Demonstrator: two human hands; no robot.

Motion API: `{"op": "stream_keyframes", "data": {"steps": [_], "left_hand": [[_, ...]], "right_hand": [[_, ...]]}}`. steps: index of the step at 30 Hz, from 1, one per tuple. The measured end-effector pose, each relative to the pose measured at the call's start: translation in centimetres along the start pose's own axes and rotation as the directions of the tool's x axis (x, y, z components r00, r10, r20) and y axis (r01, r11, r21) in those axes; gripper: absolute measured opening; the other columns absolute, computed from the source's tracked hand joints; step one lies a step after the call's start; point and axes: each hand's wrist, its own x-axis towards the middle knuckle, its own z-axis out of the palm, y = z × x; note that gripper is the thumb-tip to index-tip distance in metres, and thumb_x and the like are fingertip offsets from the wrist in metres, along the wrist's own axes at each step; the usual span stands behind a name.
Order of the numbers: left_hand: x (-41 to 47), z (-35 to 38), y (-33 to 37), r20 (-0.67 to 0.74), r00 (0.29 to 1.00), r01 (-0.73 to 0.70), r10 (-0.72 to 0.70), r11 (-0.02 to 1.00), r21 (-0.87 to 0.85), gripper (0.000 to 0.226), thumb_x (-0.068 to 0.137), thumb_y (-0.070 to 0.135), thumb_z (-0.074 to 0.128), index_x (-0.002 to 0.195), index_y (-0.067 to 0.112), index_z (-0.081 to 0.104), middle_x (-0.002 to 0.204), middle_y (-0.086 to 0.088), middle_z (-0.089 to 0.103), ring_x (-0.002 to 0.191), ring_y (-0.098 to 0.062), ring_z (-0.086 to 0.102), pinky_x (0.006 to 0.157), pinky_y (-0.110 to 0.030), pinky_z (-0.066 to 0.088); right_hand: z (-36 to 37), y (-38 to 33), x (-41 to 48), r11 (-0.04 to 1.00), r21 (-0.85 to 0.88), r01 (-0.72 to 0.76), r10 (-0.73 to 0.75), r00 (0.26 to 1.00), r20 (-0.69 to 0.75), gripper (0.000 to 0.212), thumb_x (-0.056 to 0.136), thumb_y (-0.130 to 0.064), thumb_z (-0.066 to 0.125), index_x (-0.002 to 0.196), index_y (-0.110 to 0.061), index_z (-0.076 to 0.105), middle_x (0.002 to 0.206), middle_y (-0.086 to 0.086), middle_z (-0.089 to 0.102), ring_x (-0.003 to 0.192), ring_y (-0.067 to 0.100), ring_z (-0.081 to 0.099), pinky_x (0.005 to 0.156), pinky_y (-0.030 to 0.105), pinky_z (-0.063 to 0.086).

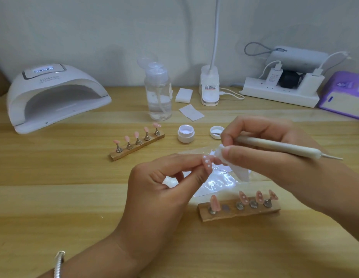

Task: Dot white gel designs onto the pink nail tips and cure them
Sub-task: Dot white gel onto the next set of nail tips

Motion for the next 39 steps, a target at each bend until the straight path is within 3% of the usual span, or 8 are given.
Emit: {"op": "stream_keyframes", "data": {"steps": [3, 7, 10, 19, 29, 33, 37, 39], "left_hand": [[0.0, 0.0, 0.0, -0.029, 1.000, 0.006, -0.007, 1.000, -0.010, 0.013, 0.083, 0.024, 0.074, 0.093, 0.031, 0.079, 0.092, 0.018, 0.076, 0.077, -0.025, 0.066, 0.071, -0.036, 0.053], [0.0, 0.0, 0.0, -0.023, 1.000, -0.019, 0.018, 1.000, -0.022, 0.013, 0.085, 0.024, 0.075, 0.096, 0.031, 0.078, 0.095, 0.016, 0.077, 0.079, -0.027, 0.067, 0.073, -0.040, 0.054], [0.0, 0.0, 0.0, -0.026, 0.999, -0.021, 0.020, 0.999, -0.029, 0.014, 0.085, 0.025, 0.074, 0.098, 0.031, 0.078, 0.095, 0.015, 0.077, 0.082, -0.028, 0.069, 0.076, -0.042, 0.055], [0.0, -0.2, -0.4, -0.081, 0.997, 0.008, -0.017, 0.994, -0.110, 0.017, 0.082, 0.030, 0.076, 0.098, 0.032, 0.079, 0.092, 0.009, 0.078, 0.084, -0.038, 0.068, 0.085, -0.046, 0.058], [0.0, -0.1, -0.3, -0.041, 0.997, -0.064, 0.061, 0.995, -0.076, 0.015, 0.083, 0.028, 0.073, 0.092, 0.039, 0.078, 0.087, 0.011, 0.077, 0.074, -0.021, 0.068, 0.075, -0.033, 0.057], [-0.1, -0.1, -0.3, -0.021, 0.999, -0.040, 0.038, 0.993, -0.112, 0.013, 0.083, 0.029, 0.073, 0.093, 0.035, 0.079, 0.088, 0.007, 0.078, 0.078, -0.035, 0.067, 0.077, -0.041, 0.057], [-0.1, -0.1, -0.3, -0.013, 0.999, -0.033, 0.032, 0.992, -0.120, 0.013, 0.082, 0.028, 0.073, 0.093, 0.032, 0.079, 0.086, 0.007, 0.078, 0.075, -0.024, 0.070, 0.075, -0.033, 0.057], [0.0, -0.1, -0.3, -0.015, 0.999, -0.036, 0.034, 0.992, -0.124, 0.013, 0.082, 0.027, 0.073, 0.093, 0.031, 0.079, 0.087, 0.006, 0.078, 0.076, -0.028, 0.070, 0.076, -0.036, 0.057]], "right_hand": [[-0.2, 0.2, 0.2, 1.000, -0.001, 0.018, -0.018, 1.000, -0.019, 0.011, 0.080, -0.020, 0.074, 0.075, -0.015, 0.066, 0.061, 0.009, 0.057, 0.056, 0.015, 0.048, 0.053, 0.020, 0.039], [-0.2, 0.3, 0.1, 0.989, -0.130, 0.063, -0.063, 0.998, -0.001, 0.013, 0.081, -0.012, 0.080, 0.075, -0.013, 0.069, 0.059, -0.003, 0.062, 0.051, 0.004, 0.054, 0.051, 0.011, 0.042], [-0.1, 0.3, 0.1, 0.981, -0.169, 0.098, -0.096, 0.995, 0.021, 0.012, 0.081, -0.016, 0.081, 0.077, -0.012, 0.070, 0.062, 0.002, 0.065, 0.054, 0.008, 0.059, 0.053, 0.012, 0.045], [-0.6, 0.2, 0.2, 0.953, -0.226, 0.199, -0.188, 0.980, 0.069, 0.008, 0.085, -0.017, 0.076, 0.091, -0.020, 0.073, 0.082, -0.002, 0.072, 0.075, 0.011, 0.070, 0.069, 0.009, 0.049], [0.0, 0.7, 0.1, 0.939, -0.206, 0.276, -0.276, 0.961, 0.030, 0.016, 0.082, -0.015, 0.076, 0.097, -0.014, 0.071, 0.075, -0.002, 0.068, 0.070, 0.012, 0.067, 0.069, 0.011, 0.048], [0.3, 0.9, 0.1, 0.930, -0.205, 0.304, -0.306, 0.952, 0.025, 0.013, 0.082, -0.011, 0.074, 0.095, -0.014, 0.072, 0.077, 0.005, 0.069, 0.072, 0.017, 0.068, 0.073, 0.017, 0.052], [0.5, 0.8, 0.1, 0.945, -0.154, 0.289, -0.290, 0.957, 0.015, 0.009, 0.082, -0.008, 0.076, 0.087, -0.014, 0.070, 0.074, 0.007, 0.068, 0.068, 0.017, 0.067, 0.069, 0.016, 0.051], [0.6, 0.8, 0.1, 0.950, -0.137, 0.280, -0.282, 0.959, 0.009, 0.010, 0.081, -0.006, 0.077, 0.085, -0.011, 0.069, 0.073, 0.006, 0.067, 0.067, 0.016, 0.066, 0.067, 0.016, 0.050]]}}
